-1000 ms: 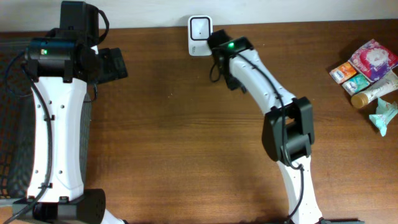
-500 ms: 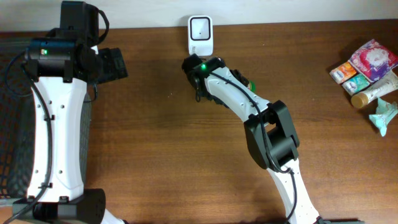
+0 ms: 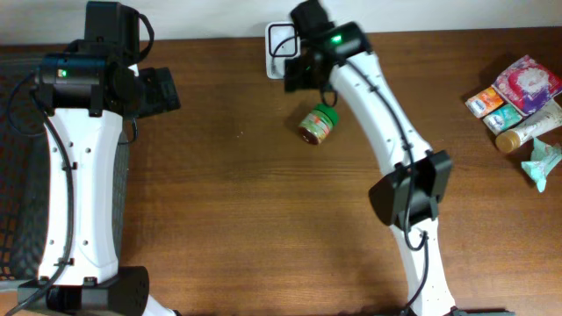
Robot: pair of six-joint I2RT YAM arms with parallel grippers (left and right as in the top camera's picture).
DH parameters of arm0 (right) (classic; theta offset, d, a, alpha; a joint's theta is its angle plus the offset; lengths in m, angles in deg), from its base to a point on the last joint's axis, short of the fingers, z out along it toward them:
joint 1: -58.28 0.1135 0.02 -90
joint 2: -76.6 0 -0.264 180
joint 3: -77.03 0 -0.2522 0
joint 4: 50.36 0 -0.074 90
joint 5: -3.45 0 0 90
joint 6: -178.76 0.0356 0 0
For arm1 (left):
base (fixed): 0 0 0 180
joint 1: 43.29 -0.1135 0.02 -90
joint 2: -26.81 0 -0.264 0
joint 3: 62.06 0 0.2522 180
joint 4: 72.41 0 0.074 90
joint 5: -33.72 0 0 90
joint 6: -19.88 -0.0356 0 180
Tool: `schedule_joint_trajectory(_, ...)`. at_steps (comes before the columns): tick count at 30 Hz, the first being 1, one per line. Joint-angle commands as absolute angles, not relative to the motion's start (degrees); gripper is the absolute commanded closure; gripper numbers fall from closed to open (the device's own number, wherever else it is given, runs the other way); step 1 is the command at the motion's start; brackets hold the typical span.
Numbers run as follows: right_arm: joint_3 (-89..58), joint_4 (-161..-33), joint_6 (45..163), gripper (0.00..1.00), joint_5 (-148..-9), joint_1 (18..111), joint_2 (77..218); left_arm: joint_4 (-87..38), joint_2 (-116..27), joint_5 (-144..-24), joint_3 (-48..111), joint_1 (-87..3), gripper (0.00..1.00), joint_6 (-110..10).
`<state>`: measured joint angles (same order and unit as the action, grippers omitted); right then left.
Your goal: Scan the item barcode
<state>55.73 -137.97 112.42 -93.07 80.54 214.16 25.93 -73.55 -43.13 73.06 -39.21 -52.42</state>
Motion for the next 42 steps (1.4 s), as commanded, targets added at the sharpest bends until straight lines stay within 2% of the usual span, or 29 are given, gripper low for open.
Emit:
schedule_joint_trajectory(1, 53.9, -134.8, 127.5, 0.01, -88.5, 78.0, 215.9, 26.0, -73.3, -42.5, 73.6, -39.3, 0.01, -53.1)
schedule_joint_trajectory(9, 41.1, -133.3, 142.9, 0.01, -89.2, 75.0, 217.2, 26.0, -73.3, -42.5, 73.6, -39.3, 0.01, -53.1)
schedule_joint_trajectory(15, 31.4, -122.6, 142.8, 0.01, -81.7, 76.4, 217.3, 26.0, -73.3, -42.5, 73.6, -39.3, 0.01, -53.1)
schedule_joint_trajectory(18, 31.2, -122.5, 142.8, 0.0, -81.5, 76.7, 217.3, 26.0, -73.3, -42.5, 73.6, -39.3, 0.01, -53.1)
schedule_joint_trajectory(19, 31.2, -122.8, 142.5, 0.06, -81.6, 76.6, 217.2, 26.0, -73.3, -42.5, 73.6, -39.3, 0.01, -53.1)
schedule_joint_trajectory(20, 31.5, -122.8, 140.5, 0.11, -81.7, 76.5, 217.2, 26.0, -73.3, -42.5, 73.6, -39.3, 0.01, -53.1)
schedule_joint_trajectory(22, 33.2, -122.8, 132.7, 0.15, -84.4, 76.5, 217.1, 26.0, -73.3, -42.5, 73.6, -39.3, 0.01, -53.1)
schedule_joint_trajectory(28, 42.1, -125.4, 117.2, 0.19, -92.0, 76.8, 216.7, 26.0, -73.4, -42.5, 73.6, -39.3, 0.01, -53.1)
schedule_joint_trajectory(32, 44.2, -128.9, 117.3, 0.21, -94.3, 77.0, 216.7, 26.0, -73.3, -42.5, 73.6, -39.3, 0.01, -53.1)
schedule_joint_trajectory(35, 41.7, -129.0, 118.6, 0.2, -90.4, 77.0, 216.8, 26.0, -73.3, -42.5, 73.6, -39.3, 0.01, -53.1)
schedule_joint_trajectory(39, 34.2, -123.4, 118.5, 0.2, -88.5, 77.1, 216.8, 26.0, -73.3, -42.5, 73.6, -39.3, 0.01, -53.1)
schedule_joint_trajectory(42, 33.6, -120.0, 114.1, 0.2, -84.9, 77.3, 216.8, 26.0, -73.3, -42.5, 73.6, -39.3, 0.01, -53.1)
